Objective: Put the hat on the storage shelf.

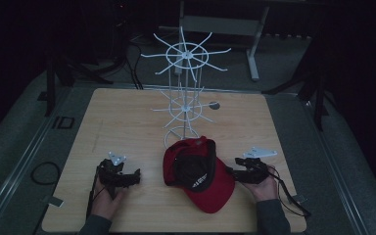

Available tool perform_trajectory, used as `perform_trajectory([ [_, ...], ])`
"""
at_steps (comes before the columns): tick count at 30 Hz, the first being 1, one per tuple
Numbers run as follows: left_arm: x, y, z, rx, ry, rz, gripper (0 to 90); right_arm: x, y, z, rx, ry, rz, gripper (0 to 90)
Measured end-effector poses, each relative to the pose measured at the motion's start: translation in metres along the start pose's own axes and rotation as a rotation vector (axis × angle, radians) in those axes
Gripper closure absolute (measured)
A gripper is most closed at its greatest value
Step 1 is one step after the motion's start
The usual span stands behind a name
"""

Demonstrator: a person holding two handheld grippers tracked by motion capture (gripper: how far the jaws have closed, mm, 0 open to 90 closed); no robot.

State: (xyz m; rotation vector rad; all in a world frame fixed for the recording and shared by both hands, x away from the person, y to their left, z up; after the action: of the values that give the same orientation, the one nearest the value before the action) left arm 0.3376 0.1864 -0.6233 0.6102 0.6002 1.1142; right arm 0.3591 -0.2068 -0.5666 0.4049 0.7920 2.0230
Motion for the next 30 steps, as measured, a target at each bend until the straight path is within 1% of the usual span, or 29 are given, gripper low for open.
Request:
perform_trajectory([
  [1,0.000,0.000,0.000,0.000,0.000,0.000,1.9,0.000,0.000,0.000,0.000,0.000,0.000,39.1],
  [2,0.000,0.000,0.000,0.000,0.000,0.000,1.9,0.008,-0.008,0.006,0.009,0.016,0.026,39.8],
  [4,0.000,0.000,0.000,0.000,0.000,0.000,1.9,0.013,-0.013,0.011,0.014,0.026,0.043,40.7],
  [7,0.000,0.000,0.000,0.000,0.000,0.000,1.9,0.016,-0.022,0.014,0.038,0.023,0.071,42.3],
  [10,0.000,0.000,0.000,0.000,0.000,0.000,1.9,0.017,-0.028,0.014,0.067,0.022,0.093,51.0],
  [12,0.000,0.000,0.000,0.001,-0.001,0.000,1.9,0.018,-0.028,0.013,0.080,0.025,0.119,59.9],
  [13,0.000,0.000,0.000,0.001,-0.001,0.000,1.9,0.018,-0.028,0.013,0.080,0.025,0.119,59.9],
  [15,0.000,0.000,0.000,0.002,-0.002,0.000,1.9,0.018,-0.027,0.013,0.085,0.030,0.125,66.8],
  [18,0.000,0.000,0.000,0.001,-0.001,0.000,1.9,0.016,-0.021,0.014,0.069,0.000,0.149,72.8],
  [20,0.000,0.000,0.000,0.001,-0.001,0.000,1.9,0.014,-0.020,0.015,0.064,-0.003,0.147,73.5],
  [21,0.000,0.000,0.000,0.001,-0.001,0.000,2.0,0.010,-0.015,0.015,0.059,-0.012,0.135,74.8],
  [23,0.000,0.000,0.000,0.001,-0.001,0.000,1.9,0.005,-0.011,0.014,0.051,-0.016,0.113,75.3],
  [28,0.000,0.000,0.000,0.001,-0.001,0.000,1.9,-0.015,-0.002,0.012,0.023,-0.064,0.049,76.9],
  [30,0.000,0.000,0.000,0.001,-0.001,0.000,1.9,-0.023,0.001,0.011,0.019,-0.084,0.032,77.3],
])
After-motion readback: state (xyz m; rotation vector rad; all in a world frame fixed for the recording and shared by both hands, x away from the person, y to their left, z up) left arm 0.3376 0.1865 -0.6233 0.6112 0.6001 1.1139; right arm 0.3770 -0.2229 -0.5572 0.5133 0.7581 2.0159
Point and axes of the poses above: each handheld gripper's, and its own axes: y roughly backward along the jaws, z roughly out of its top, x roughly to its left, the point moved 7 cm from there along -y, roughly forward along the jaws, and after that the axes turned 10 degrees about -z, right-handed, at the moved point
